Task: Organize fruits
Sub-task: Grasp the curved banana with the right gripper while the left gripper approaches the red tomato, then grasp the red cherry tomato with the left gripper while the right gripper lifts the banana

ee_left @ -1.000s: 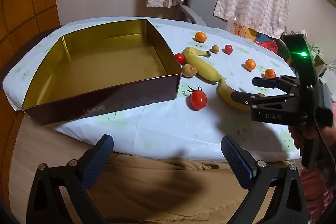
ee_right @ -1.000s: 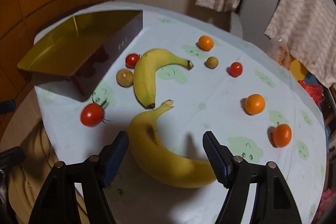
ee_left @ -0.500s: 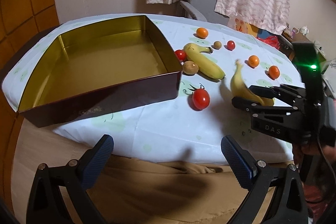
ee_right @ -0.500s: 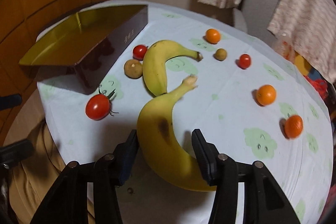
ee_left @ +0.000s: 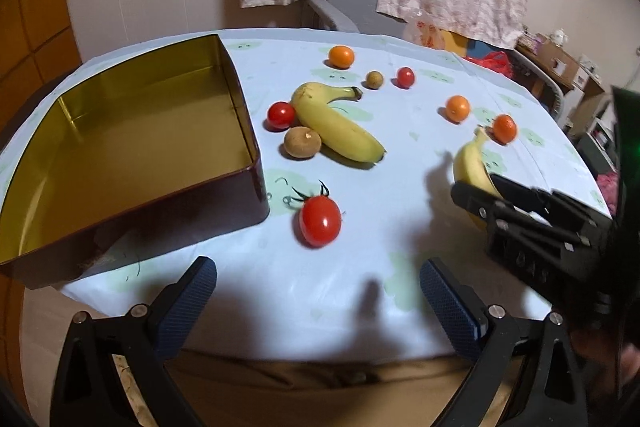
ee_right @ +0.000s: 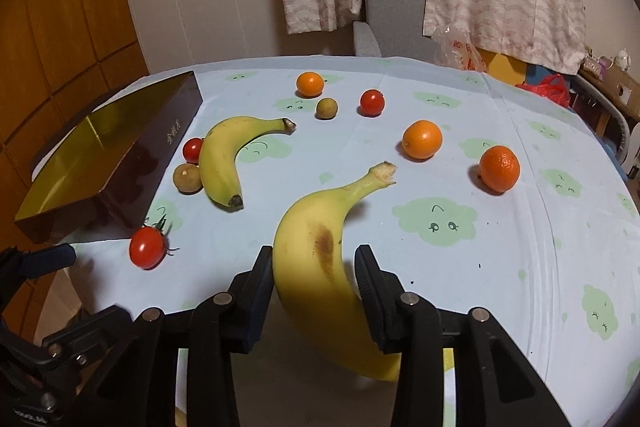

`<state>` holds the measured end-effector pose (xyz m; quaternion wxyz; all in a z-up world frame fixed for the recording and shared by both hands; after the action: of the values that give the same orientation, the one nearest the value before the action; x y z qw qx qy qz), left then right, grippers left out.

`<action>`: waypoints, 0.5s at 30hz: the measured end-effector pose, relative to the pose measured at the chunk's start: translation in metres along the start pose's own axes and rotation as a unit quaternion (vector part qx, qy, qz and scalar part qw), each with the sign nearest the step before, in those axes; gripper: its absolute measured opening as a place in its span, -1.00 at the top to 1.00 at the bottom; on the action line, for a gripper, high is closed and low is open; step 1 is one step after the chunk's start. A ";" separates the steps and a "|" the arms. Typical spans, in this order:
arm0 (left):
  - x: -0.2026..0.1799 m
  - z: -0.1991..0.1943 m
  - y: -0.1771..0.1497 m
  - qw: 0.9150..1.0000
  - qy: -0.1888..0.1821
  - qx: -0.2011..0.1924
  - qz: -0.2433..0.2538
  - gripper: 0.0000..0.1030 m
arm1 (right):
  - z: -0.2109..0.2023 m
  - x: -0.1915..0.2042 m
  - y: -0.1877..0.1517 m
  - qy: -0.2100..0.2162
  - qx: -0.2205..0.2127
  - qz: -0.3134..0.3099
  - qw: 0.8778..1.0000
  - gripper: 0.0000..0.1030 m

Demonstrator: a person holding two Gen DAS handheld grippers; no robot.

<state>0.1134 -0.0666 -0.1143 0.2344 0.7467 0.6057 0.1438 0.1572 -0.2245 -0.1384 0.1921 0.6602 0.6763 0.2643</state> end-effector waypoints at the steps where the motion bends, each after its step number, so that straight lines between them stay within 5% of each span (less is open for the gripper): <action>1: 0.001 0.002 0.002 1.000 0.003 -0.002 -0.007 -0.93 | 0.000 -0.002 -0.003 -0.001 -0.002 0.006 1.000 0.19; 6: 0.002 0.015 0.006 1.000 0.004 -0.004 -0.024 -0.47 | -0.001 -0.014 -0.006 0.001 -0.023 0.045 0.999 0.19; 15: 0.007 0.027 0.010 0.997 -0.015 -0.012 -0.068 -0.05 | -0.006 -0.014 -0.011 0.000 -0.053 0.043 0.998 0.19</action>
<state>0.1369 -0.0662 -0.1322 0.2620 0.7027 0.6499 0.1233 0.1459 -0.2384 -0.1417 0.2157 0.6778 0.6319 0.3078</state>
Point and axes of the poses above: each gripper's, at about its wrist camera, not at the fingertips, and z roughly the way its jaws point, x to its left, y to its top, the point moved 8 cm from there along z, roughly the way its jaws point, and after that the axes turned 7 degrees about x, right-handed, at the moved point
